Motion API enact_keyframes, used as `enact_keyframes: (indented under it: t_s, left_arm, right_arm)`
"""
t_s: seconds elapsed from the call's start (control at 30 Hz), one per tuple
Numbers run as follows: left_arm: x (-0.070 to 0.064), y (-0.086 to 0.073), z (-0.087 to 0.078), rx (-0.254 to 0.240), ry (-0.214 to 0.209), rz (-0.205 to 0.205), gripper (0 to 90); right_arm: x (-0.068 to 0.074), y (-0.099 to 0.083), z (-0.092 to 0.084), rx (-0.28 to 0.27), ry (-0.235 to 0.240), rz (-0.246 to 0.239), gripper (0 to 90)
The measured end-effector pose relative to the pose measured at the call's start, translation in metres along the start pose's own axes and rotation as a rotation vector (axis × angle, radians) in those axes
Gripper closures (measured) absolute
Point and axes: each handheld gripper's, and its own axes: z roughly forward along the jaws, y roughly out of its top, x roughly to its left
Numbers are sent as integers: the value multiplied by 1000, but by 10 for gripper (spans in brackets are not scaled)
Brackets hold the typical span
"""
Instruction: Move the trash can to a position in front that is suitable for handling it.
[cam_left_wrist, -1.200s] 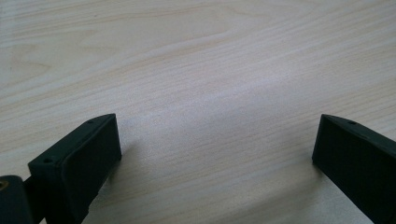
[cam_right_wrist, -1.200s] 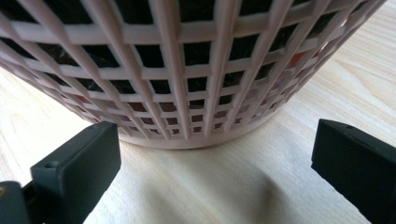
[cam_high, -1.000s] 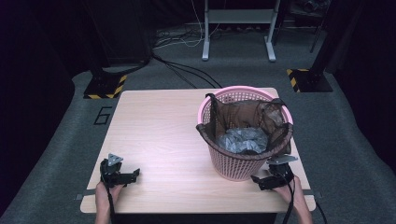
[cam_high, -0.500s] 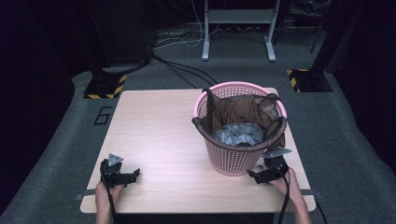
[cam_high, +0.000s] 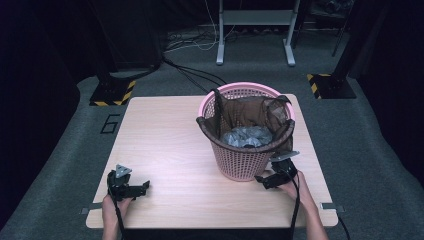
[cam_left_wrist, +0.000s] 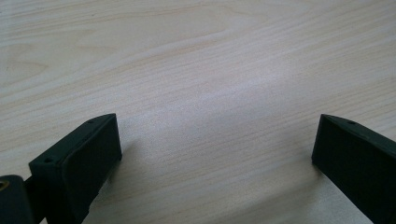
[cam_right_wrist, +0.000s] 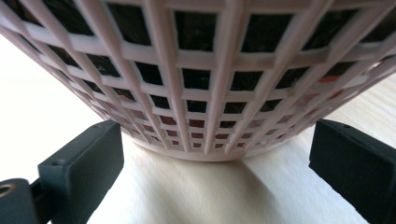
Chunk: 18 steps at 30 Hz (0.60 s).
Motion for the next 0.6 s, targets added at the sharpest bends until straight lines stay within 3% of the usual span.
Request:
enact_keyframes:
  t_s: [0.6]
  left_arm:
    - [0,0,0,1,-2,4,15]
  right_arm:
    - [-7,27,31,3,53,-22,28]
